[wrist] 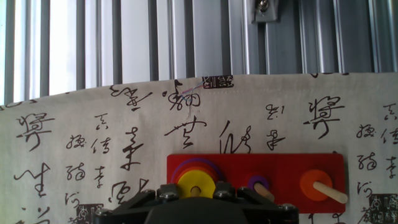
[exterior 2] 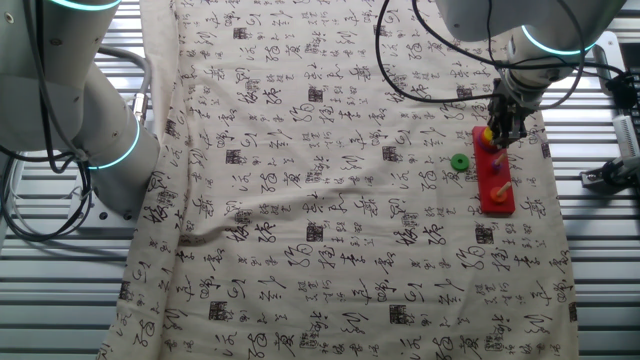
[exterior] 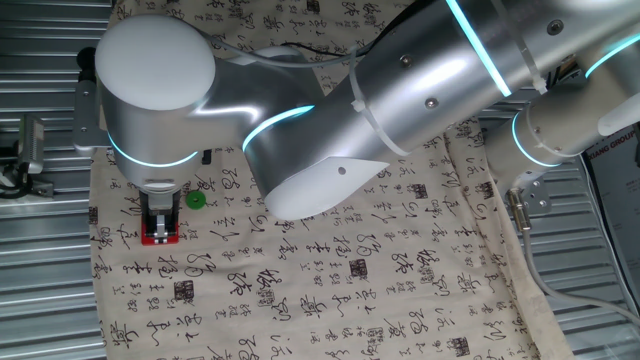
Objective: Take out one Hanoi block and throw it aside
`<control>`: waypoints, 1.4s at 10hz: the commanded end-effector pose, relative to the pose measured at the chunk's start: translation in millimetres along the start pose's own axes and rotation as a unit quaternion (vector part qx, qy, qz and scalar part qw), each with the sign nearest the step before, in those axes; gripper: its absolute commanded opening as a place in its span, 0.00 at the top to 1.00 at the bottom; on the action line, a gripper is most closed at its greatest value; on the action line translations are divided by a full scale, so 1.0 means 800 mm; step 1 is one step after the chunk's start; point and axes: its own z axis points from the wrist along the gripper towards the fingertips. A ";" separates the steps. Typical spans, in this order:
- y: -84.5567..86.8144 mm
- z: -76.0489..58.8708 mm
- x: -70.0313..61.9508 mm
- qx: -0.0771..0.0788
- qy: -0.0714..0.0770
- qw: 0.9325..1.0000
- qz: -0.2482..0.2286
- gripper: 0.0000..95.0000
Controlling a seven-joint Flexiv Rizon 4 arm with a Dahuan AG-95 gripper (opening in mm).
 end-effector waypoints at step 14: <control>0.002 -0.009 0.002 0.004 0.010 1.000 0.011 1.00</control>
